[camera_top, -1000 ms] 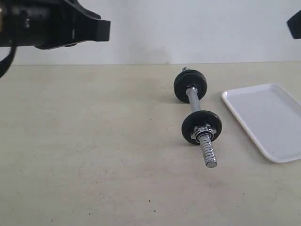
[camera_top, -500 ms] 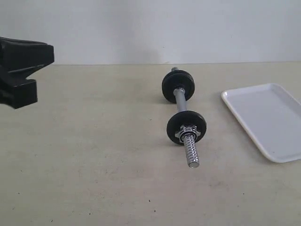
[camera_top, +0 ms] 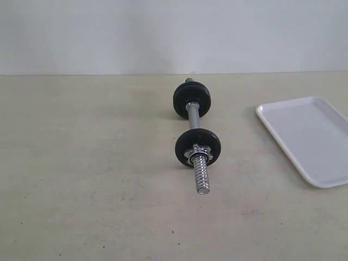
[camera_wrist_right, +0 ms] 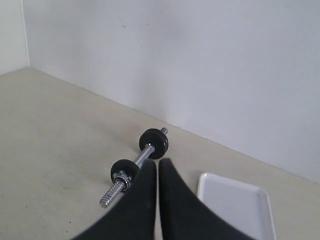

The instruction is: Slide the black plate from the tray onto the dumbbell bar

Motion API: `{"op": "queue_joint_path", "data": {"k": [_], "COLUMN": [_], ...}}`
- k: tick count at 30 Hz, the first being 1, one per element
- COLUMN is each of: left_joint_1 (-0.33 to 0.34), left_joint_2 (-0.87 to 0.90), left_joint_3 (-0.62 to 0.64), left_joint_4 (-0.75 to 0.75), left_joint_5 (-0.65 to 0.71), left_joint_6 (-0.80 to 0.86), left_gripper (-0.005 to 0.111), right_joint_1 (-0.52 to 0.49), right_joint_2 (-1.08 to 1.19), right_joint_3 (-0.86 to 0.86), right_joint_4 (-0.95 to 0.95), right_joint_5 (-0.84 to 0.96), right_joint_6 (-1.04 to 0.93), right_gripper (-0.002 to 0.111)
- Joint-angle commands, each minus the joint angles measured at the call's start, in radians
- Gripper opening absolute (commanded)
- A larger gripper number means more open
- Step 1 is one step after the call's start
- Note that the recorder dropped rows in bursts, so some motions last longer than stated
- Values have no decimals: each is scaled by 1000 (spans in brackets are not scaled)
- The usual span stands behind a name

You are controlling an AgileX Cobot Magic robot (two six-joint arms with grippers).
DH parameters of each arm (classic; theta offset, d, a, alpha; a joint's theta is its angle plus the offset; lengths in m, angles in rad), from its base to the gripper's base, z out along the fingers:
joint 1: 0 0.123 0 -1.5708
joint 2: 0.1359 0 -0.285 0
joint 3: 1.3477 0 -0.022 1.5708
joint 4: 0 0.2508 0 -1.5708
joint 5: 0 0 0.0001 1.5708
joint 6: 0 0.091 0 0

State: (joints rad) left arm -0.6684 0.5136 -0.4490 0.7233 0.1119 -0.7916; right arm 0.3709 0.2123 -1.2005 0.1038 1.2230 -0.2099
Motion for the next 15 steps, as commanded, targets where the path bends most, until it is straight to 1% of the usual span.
{"op": "queue_joint_path", "data": {"k": [1, 3, 7, 8, 12, 15], "left_joint_1": [-4, -4, -4, -4, -4, -4], "left_joint_2": [-127, -175, -294, -310, -360, -362], "left_joint_3": [62, 85, 156, 173, 263, 342], "left_joint_4": [-55, -55, -55, -55, -50, 5], "left_joint_5": [1, 16, 129, 129, 69, -62], "left_joint_6": [-8, -8, -4, -4, 1, 1], "left_gripper": [4, 4, 4, 4, 4, 4], "right_joint_1": [-2, -2, -2, -2, -2, -2], "right_joint_2": [-31, -40, -40, -40, -40, -40], "right_joint_3": [3, 3, 3, 3, 3, 3], "right_joint_4": [-21, -34, -86, -91, -93, -93], "right_joint_5": [-2, -2, -2, -2, -2, -2], "right_joint_6": [14, 18, 24, 24, 22, 16], "right_gripper": [0, 0, 0, 0, 0, 0]}}
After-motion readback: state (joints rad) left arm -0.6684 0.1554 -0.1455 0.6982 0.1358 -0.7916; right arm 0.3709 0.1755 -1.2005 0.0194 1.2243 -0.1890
